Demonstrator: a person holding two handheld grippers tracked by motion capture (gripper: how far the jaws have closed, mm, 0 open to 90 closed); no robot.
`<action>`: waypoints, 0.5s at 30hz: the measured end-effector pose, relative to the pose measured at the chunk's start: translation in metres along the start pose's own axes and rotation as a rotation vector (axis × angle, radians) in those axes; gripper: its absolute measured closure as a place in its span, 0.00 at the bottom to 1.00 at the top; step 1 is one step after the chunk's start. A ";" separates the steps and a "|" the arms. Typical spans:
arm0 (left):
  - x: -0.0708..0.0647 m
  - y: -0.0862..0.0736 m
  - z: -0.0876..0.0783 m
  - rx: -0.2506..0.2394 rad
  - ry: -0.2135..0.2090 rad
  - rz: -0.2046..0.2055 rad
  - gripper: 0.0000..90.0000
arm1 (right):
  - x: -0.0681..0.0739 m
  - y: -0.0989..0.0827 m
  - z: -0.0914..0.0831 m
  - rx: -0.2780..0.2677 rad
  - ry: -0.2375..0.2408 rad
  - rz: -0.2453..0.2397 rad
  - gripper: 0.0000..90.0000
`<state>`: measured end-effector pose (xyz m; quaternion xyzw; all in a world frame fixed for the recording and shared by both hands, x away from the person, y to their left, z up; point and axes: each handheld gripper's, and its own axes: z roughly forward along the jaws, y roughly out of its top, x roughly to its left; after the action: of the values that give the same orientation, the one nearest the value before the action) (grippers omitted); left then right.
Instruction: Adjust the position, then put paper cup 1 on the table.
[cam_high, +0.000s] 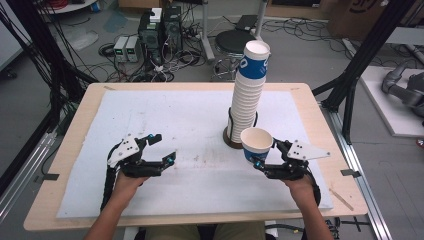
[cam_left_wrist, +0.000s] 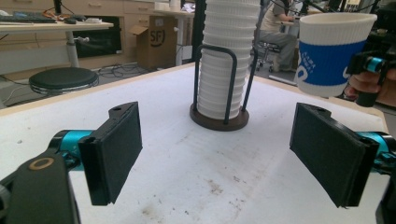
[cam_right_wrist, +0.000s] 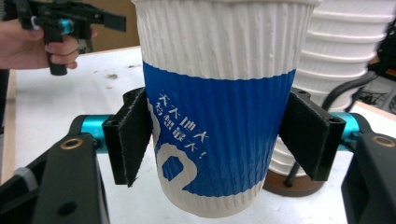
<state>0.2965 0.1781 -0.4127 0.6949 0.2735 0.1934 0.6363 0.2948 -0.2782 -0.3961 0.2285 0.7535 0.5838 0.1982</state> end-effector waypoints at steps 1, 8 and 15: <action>0.000 -0.001 0.000 0.004 0.004 0.001 0.19 | -0.001 0.000 -0.001 -0.002 -0.004 0.000 0.32; 0.000 0.000 -0.003 0.000 0.006 0.008 0.19 | -0.001 0.000 -0.005 -0.003 -0.015 -0.001 0.32; 0.000 -0.001 -0.004 -0.001 0.007 0.000 0.19 | -0.001 0.002 -0.009 -0.016 -0.031 -0.012 0.32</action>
<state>0.2940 0.1815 -0.4132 0.6941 0.2755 0.1959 0.6356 0.2906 -0.2854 -0.3920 0.2313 0.7470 0.5850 0.2149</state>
